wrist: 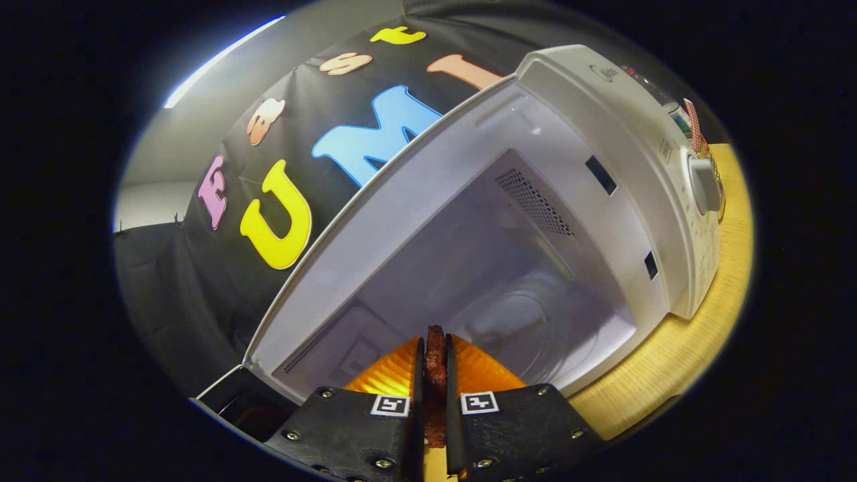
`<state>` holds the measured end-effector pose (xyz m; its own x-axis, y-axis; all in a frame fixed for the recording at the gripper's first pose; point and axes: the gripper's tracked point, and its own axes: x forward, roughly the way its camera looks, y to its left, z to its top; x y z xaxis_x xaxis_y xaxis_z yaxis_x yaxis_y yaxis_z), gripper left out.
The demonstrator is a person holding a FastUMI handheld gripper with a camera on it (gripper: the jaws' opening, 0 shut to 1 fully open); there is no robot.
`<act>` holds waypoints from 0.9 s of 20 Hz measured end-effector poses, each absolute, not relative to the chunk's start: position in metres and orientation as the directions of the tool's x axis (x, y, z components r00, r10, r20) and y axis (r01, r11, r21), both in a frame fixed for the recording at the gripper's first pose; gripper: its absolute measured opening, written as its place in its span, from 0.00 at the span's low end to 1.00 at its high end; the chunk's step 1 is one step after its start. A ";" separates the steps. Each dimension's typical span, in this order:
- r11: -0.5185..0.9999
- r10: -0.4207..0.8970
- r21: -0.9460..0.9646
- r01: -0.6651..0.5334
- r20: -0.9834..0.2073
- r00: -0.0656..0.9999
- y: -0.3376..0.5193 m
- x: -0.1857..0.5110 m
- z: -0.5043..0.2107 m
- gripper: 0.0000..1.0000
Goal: Open the microwave, put the food inside, and close the microwave door.
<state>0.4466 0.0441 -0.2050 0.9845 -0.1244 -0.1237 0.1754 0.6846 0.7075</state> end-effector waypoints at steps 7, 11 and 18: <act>0.671 -0.172 0.717 0.188 -0.097 0.980 0.036 0.484 -0.213 0.16; 0.733 -0.272 0.630 0.258 -0.076 0.959 0.019 0.488 -0.218 0.34; 0.778 -0.261 0.556 0.292 -0.137 0.956 0.018 0.475 -0.228 0.84</act>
<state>0.4748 0.0177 -0.2275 0.9555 -0.2614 -0.1368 0.2924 0.7783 0.5557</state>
